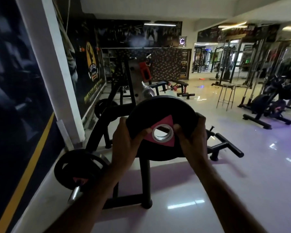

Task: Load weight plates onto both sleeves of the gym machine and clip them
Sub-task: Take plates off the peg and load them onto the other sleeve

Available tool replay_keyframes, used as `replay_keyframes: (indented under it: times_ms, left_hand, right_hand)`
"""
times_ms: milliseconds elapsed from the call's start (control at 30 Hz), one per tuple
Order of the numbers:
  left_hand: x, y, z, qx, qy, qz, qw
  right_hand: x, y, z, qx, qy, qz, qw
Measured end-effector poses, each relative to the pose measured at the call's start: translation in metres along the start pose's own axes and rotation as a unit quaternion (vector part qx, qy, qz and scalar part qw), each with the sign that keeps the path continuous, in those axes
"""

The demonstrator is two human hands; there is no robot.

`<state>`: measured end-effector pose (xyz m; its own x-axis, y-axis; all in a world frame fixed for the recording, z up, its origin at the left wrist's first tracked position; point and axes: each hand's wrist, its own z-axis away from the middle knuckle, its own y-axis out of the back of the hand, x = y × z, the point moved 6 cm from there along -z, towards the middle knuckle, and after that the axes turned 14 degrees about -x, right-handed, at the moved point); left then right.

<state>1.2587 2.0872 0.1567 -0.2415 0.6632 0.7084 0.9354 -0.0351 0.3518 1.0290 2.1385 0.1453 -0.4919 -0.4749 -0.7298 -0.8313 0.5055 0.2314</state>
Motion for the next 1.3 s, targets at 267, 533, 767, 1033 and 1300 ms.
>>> replay_keyframes:
  times_ms: [267,533,767,1033,1300]
  left_hand:
    - [-0.012,-0.030,-0.034,0.004,0.030,-0.030,0.999]
    - [-0.026,-0.029,-0.047,0.014,0.040,-0.039,0.998]
    - [-0.028,-0.037,-0.081,-0.012,0.024,-0.081,0.996]
    - [-0.053,-0.041,-0.151,0.017,0.075,-0.084,0.994]
    - [-0.125,-0.047,-0.232,0.027,0.145,-0.096,0.984]
  right_hand:
    - [0.034,0.004,-0.042,-0.051,-0.013,-0.016,0.998]
    - [0.045,-0.003,-0.060,-0.046,-0.006,-0.036,0.998]
    - [0.062,-0.016,-0.094,-0.076,-0.009,0.008,0.997]
    - [0.105,-0.045,-0.172,-0.141,-0.061,-0.010,0.988]
    - [0.148,-0.083,-0.254,-0.130,-0.042,0.067,0.988]
